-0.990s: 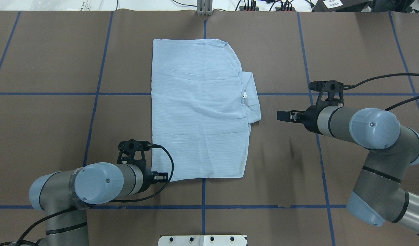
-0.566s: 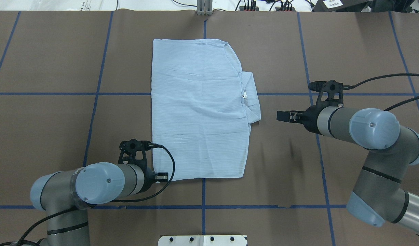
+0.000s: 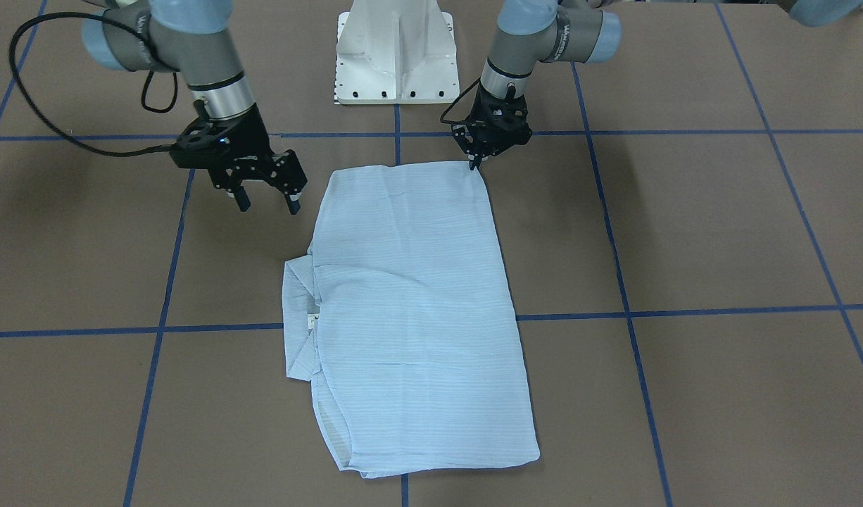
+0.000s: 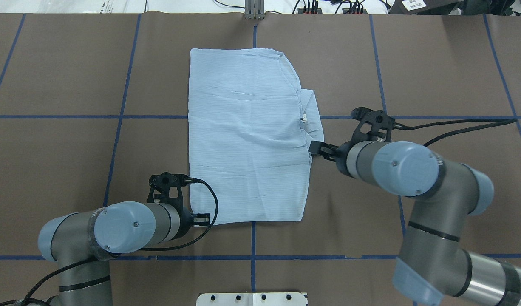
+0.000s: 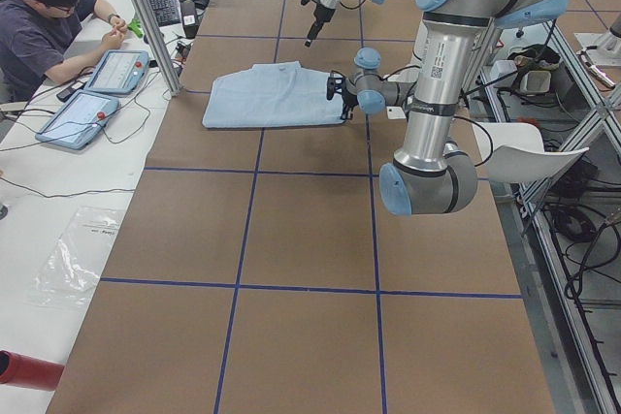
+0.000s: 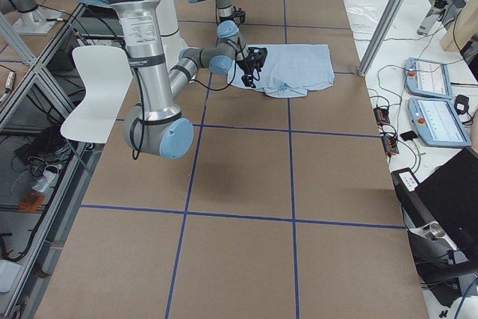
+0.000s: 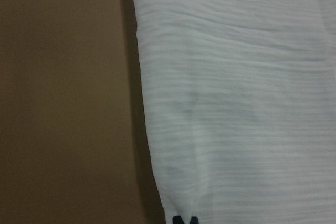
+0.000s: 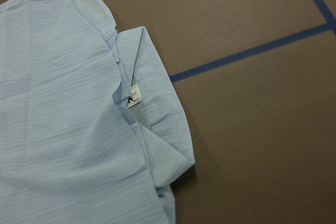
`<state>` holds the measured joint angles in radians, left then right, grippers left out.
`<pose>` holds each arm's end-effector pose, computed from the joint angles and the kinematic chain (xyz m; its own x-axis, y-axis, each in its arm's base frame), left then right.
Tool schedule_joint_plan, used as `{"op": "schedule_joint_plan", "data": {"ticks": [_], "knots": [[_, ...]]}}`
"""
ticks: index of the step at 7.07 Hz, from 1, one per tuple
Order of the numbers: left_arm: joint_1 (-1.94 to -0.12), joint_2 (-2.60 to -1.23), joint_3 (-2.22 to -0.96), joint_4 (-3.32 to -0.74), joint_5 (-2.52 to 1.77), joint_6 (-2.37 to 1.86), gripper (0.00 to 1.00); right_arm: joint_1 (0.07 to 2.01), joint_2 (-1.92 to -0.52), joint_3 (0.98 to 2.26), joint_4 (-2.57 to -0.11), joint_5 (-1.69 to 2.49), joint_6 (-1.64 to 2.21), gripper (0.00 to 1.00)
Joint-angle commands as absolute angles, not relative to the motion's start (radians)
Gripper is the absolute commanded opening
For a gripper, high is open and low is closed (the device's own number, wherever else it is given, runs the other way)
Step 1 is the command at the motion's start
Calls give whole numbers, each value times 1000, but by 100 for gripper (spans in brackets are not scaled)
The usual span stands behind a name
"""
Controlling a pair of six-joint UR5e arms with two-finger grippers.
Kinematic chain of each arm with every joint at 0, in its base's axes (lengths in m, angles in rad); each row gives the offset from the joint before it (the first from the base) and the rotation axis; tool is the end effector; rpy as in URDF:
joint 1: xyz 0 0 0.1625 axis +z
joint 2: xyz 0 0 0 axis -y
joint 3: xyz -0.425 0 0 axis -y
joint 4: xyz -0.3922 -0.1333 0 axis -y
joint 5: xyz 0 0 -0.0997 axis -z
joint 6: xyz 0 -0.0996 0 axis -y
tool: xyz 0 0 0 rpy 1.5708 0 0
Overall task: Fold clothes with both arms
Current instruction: 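Move the right gripper to the other shirt corner nearest the robot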
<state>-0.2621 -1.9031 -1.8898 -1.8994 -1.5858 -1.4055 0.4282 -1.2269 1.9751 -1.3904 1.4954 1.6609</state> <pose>0.5345 -0.2799 0.2992 0.5714 0.0171 -0.8205 0.1551 0.9795 0.1284 -0.4601 -0.3648 0.2754 0.5005 0.3271 0.8016 -0.5161 0.8561 -0.0271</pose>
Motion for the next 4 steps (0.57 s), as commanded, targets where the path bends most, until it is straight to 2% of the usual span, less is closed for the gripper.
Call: {"op": "schedule_joint_plan", "data": {"ticks": [1,4], "knots": [[-261,-1907,-1891,-1902,-1585,-1414,0,300,-1115,1971,-1545,1448,1972,97],[-262,-1913,-1893,-1902,-1574,-1416,0,191,-1124,1936,-1378,1347,2189,97]]}}
